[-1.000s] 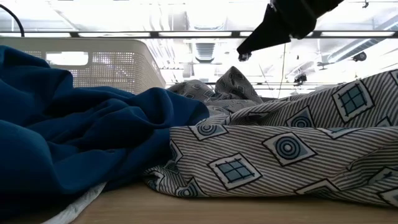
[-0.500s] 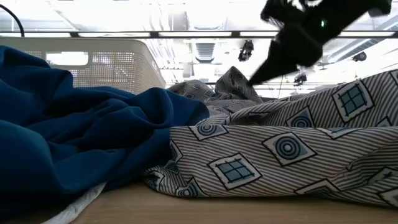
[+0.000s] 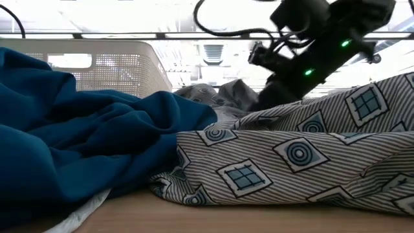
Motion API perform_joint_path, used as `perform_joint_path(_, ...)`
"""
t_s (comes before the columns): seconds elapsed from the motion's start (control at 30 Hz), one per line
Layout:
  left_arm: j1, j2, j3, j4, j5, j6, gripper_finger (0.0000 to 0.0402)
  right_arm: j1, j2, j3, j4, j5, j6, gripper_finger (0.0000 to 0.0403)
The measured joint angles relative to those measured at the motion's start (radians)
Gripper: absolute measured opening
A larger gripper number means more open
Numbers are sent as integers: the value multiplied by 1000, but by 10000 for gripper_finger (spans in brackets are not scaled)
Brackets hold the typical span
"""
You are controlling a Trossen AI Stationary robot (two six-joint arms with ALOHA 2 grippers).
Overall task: Pick & Place Medicine items
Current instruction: Put the gray patient gown into the white laundry bin
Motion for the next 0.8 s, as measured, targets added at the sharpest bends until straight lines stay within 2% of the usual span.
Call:
perform_joint_path(0.17, 0, 0, 0, 0, 0, 0, 47, -42, 82, 1, 124, 0, -33, 370)
perform_joint_path(0.3, 0, 0, 0, 0, 0, 0, 47, -63, 142, 21, 127, -4, -29, 368)
perform_joint_path(0.4, 0, 0, 0, 0, 0, 0, 47, -67, 189, 39, 130, -3, -21, 351)
perform_joint_path(0.57, 0, 0, 0, 0, 0, 0, 47, -66, 234, 73, 133, 11, -18, 292)
perform_joint_path(0.8, 0, 0, 0, 0, 0, 0, 47, -64, 251, 99, 123, 19, -23, 167)
